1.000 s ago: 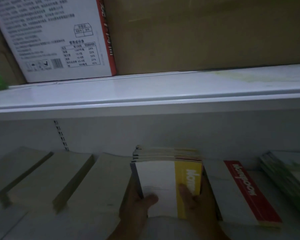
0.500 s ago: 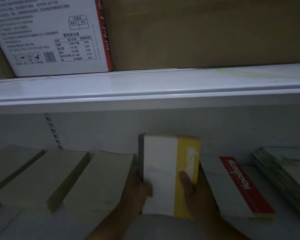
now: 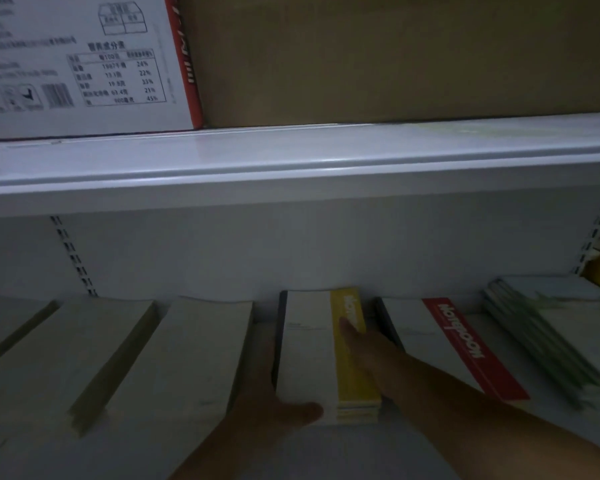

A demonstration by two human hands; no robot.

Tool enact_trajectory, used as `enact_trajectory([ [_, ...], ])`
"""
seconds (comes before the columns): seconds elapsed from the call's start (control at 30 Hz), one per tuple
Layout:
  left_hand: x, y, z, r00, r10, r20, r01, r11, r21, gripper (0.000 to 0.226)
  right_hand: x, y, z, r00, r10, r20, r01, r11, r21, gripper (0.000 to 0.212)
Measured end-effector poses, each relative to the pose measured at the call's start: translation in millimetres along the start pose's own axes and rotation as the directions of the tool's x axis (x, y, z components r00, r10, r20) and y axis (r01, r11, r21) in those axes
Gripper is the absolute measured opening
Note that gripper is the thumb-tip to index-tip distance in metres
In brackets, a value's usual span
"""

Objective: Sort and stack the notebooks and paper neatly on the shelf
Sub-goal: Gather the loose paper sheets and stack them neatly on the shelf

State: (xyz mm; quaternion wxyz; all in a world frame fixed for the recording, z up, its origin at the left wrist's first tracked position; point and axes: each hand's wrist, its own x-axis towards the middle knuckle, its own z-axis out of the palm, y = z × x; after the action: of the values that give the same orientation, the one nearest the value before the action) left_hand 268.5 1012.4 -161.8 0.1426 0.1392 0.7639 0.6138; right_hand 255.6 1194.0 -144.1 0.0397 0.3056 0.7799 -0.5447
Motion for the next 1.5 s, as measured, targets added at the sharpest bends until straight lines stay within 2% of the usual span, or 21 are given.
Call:
enact_trajectory([
  [0.07, -4, -12, -3, 1.000, 0.001, 0.002, -0.001, 0.986, 0.166, 0.103, 1, -1, 1, 1.000, 0.030, 0.007, -0.030, 0.999, -0.011, 0.070],
  [0.13, -6, -21, -3, 0.996, -0.035, -0.088, 0.061, 0.948, 0.313, 0.093, -2, -5, 0, 0.998, 0.054, 0.027, -0.054, 0.998, -0.009, 0.072],
  [0.23, -5, -35, -2, 0.994, -0.009, -0.112, 0.041, 0.957, 0.288, 0.095, -22, -14, -6, 0.994, 0.058, 0.092, -0.061, 0.998, 0.033, 0.069],
  [0.3, -5, -29, 2, 0.988, 0.074, -0.138, -0.034, 0.963, 0.269, 0.094, -36, -15, -17, 0.990, -0.043, 0.136, 0.038, 0.999, 0.037, 0.063],
  [0.4, -8, -15, 6, 0.988, 0.109, -0.110, -0.083, 0.972, 0.221, 0.103, -35, -12, -49, 0.957, -0.287, 0.033, 0.288, 0.939, -0.186, 0.057],
  [0.5, -4, -17, 4, 0.996, 0.035, -0.083, -0.007, 0.950, 0.311, 0.102, -12, 3, -99, 0.919, -0.363, -0.155, 0.302, 0.899, -0.317, 0.046],
  [0.57, 0, -16, 0, 0.997, -0.072, -0.024, 0.076, 0.960, 0.269, 0.121, 10, 26, -131, 0.927, -0.276, -0.253, 0.208, 0.941, -0.266, 0.037],
  [0.63, 1, -8, -4, 0.988, -0.153, 0.014, 0.150, 0.979, 0.137, 0.131, 19, 51, -148, 0.973, -0.103, -0.207, 0.056, 0.973, -0.223, 0.031],
  [0.67, -4, 4, 0, 0.988, -0.149, -0.034, 0.151, 0.986, 0.072, 0.121, 21, 61, -153, 0.984, -0.028, -0.175, -0.009, 0.979, -0.206, 0.031],
  [0.7, -9, 14, 5, 0.988, -0.084, -0.128, 0.091, 0.995, 0.043, 0.104, 22, 70, -156, 0.986, 0.009, -0.167, -0.041, 0.981, -0.191, 0.045],
  [0.77, -21, 37, 26, 0.955, 0.091, -0.283, -0.096, 0.995, -0.005, 0.067, 23, 78, -158, 0.986, 0.011, -0.168, -0.038, 0.986, -0.162, 0.048],
  [0.83, -27, 63, 57, 0.979, 0.101, -0.176, -0.130, 0.979, -0.159, 0.046, 20, 78, -158, 0.989, 0.008, -0.148, -0.027, 0.992, -0.123, 0.026],
  [0.9, -10, 78, 100, 0.997, 0.026, 0.073, -0.010, 0.975, -0.220, 0.030, 17, 78, -154, 0.989, 0.013, -0.149, -0.022, 0.998, -0.058, 0.022],
  [0.93, 3, 81, 120, 0.984, -0.041, 0.173, 0.069, 0.985, -0.158, 0.028, 18, 79, -152, 0.987, 0.001, -0.158, -0.007, 0.999, -0.040, 0.025],
  [1.0, 32, 78, 153, 0.959, -0.184, 0.215, 0.203, 0.977, -0.069, 0.065, 16, 83, -149, 0.982, -0.030, -0.188, 0.025, 0.999, -0.029, 0.031],
  [1.1, 65, 71, 174, 0.931, -0.347, 0.112, 0.361, 0.922, -0.143, 0.035, 16, 91, -148, 0.977, -0.064, -0.205, 0.064, 0.998, -0.006, 0.030],
  [1.17, 76, 69, 177, 0.894, -0.435, 0.108, 0.448, 0.875, -0.184, 0.029, 16, 94, -148, 0.969, -0.094, -0.227, 0.091, 0.996, -0.022, 0.028],
  [1.23, 83, 71, 179, 0.889, -0.449, 0.086, 0.457, 0.865, -0.206, 0.016, 17, 97, -147, 0.964, -0.116, -0.240, 0.118, 0.993, -0.004, 0.028],
  [1.33, 88, 74, 177, 0.896, -0.438, 0.074, 0.439, 0.848, -0.296, 0.015, 13, 98, -149, 0.968, -0.108, -0.228, 0.126, 0.990, 0.068, 0.029],
  [1.4, 85, 76, 175, 0.904, -0.420, 0.081, 0.421, 0.839, -0.344, 0.021, 11, 101, -150, 0.969, -0.119, -0.217, 0.143, 0.984, 0.102, 0.031],
  [1.5, 80, 72, 181, 0.920, -0.378, 0.105, 0.393, 0.886, -0.247, 0.037, 5, 102, -154, 0.970, -0.136, -0.200, 0.167, 0.975, 0.149, 0.034],
])
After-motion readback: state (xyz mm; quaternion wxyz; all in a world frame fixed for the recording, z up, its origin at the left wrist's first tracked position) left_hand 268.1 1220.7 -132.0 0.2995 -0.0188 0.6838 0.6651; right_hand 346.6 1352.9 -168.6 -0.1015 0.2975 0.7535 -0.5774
